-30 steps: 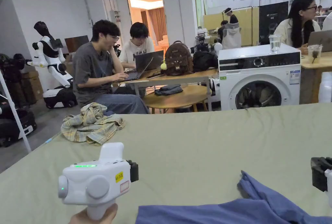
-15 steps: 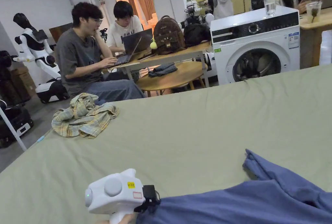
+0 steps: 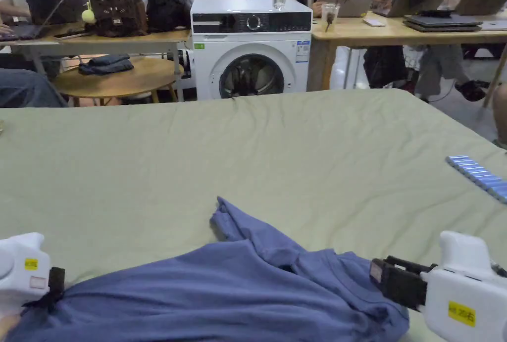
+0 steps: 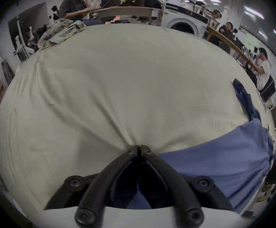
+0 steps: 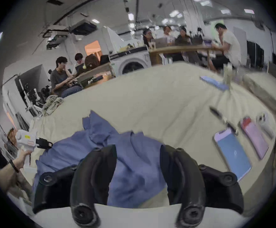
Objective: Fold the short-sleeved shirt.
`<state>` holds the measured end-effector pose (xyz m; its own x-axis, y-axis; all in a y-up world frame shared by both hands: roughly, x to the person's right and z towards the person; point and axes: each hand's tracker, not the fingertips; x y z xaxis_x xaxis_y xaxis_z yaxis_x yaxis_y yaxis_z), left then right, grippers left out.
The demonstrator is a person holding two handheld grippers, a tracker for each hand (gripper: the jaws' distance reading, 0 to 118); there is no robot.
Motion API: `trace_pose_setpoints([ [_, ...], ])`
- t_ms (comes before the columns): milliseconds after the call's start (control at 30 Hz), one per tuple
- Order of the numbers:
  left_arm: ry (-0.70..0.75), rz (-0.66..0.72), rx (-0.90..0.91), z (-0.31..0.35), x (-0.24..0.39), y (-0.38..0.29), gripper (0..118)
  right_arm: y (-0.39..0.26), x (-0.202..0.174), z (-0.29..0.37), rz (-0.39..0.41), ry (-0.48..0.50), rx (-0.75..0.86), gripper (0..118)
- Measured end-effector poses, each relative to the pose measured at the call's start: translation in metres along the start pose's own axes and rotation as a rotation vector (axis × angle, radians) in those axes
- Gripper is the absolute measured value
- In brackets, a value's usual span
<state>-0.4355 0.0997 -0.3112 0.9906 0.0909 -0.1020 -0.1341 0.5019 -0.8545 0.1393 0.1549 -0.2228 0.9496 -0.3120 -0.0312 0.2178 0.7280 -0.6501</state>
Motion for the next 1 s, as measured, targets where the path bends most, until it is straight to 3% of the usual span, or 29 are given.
trace_pose_setpoints([
  [167,-0.013,0.011,-0.005,0.008,0.006,-0.004,0,-0.037,0.019,-0.032,-0.134,-0.082,-0.091,51],
  [233,-0.009,0.011,-0.006,0.009,0.008,-0.004,0,-0.045,0.025,-0.04,-0.167,-0.088,-0.112,9],
  [333,-0.001,0.002,0.009,-0.004,-0.006,0.001,0,-0.052,0.029,-0.041,-0.207,-0.035,-0.101,6],
  [500,-0.018,0.026,0.185,0.017,-0.017,-0.005,0,-0.036,0.029,-0.023,-0.192,0.021,-0.037,5],
  [633,-0.131,0.108,0.357,0.096,-0.018,0.0,0,0.005,0.009,0.003,-0.116,0.079,0.061,5],
  [800,-0.109,0.071,0.582,0.218,-0.013,0.015,0,0.07,-0.039,0.033,0.05,0.142,0.183,5],
  [1000,-0.093,0.076,0.81,0.324,-0.006,0.025,0,0.153,-0.094,0.071,0.158,0.175,0.33,5],
])
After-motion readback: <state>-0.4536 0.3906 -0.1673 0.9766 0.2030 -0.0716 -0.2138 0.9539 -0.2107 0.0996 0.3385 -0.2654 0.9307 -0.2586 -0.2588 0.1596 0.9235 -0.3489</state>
